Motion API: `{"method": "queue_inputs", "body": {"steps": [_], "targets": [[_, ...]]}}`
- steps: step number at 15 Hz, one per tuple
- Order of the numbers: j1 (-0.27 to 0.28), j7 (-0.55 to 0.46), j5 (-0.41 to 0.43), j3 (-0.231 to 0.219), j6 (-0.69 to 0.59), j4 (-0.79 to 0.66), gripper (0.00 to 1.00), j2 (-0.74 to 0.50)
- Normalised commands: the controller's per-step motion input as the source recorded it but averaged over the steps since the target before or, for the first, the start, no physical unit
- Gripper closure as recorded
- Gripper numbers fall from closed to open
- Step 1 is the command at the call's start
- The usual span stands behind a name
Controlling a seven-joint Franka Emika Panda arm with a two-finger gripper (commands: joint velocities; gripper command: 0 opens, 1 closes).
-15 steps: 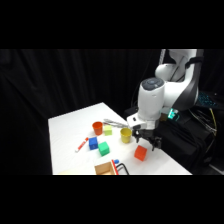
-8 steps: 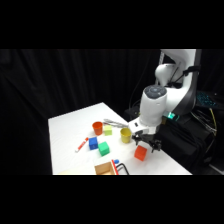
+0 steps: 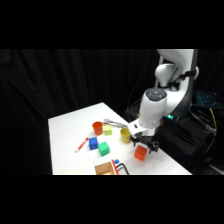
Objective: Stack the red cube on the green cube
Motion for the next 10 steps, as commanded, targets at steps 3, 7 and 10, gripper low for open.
{"method": "queue_inputs", "body": {"steps": [3,7,10], "targets": [[0.088,0.12,-0.11,-0.104,0.21,0.01,0.0,0.07],[0.085,0.1,-0.037,-0.067,0.19,0.02,0.0,0.09],[0.078,0.07,0.009,-0.059,0.18,0.04,0.0,0.08]]}}
